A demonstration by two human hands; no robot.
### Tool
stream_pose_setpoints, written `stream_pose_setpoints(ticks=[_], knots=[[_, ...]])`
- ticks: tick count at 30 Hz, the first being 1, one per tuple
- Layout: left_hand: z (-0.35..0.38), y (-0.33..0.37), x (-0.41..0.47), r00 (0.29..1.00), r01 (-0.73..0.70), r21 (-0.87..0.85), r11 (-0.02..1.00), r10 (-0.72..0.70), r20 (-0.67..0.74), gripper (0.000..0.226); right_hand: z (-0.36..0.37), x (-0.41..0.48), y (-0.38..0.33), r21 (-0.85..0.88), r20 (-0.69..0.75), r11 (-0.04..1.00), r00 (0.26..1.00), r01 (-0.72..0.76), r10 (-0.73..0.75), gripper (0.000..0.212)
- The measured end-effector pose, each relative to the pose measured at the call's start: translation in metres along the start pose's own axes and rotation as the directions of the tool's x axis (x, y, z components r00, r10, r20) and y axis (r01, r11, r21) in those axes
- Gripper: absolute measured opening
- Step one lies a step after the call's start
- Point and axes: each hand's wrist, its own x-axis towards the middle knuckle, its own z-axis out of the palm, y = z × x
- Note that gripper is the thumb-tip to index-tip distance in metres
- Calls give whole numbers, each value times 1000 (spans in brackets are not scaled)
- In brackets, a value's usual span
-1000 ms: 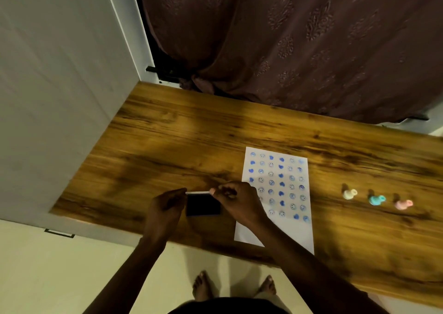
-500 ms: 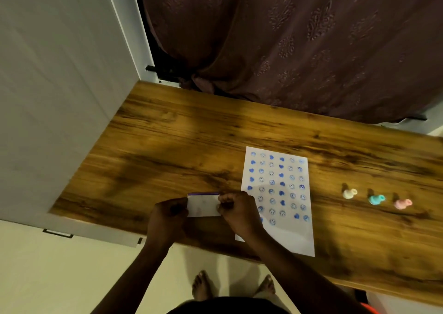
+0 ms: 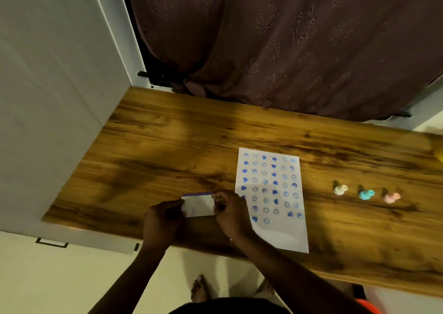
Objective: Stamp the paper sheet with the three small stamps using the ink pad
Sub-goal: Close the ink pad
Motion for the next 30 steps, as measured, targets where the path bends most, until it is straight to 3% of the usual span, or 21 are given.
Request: stream_pose_setpoints(ticks=[6,13,24,30], knots=[[2,6,0,996,90,-111,990,-91,-2,34,-5,0,2,36,-5,999,1000,-17,17,19],[23,43,0,995,37,-197,980,-17,102,36,-46,-8,17,74,-151,997,988,-8,19,20],[137,159,-31,970,-67,-304,950,134,205,40,-175,-37,107,108,-355,984,920,-139,168,17],[217,189,-58,950,-135,-216,967,188,248,39,-234,-55,164,155,-432,956,853,-251,294,18]])
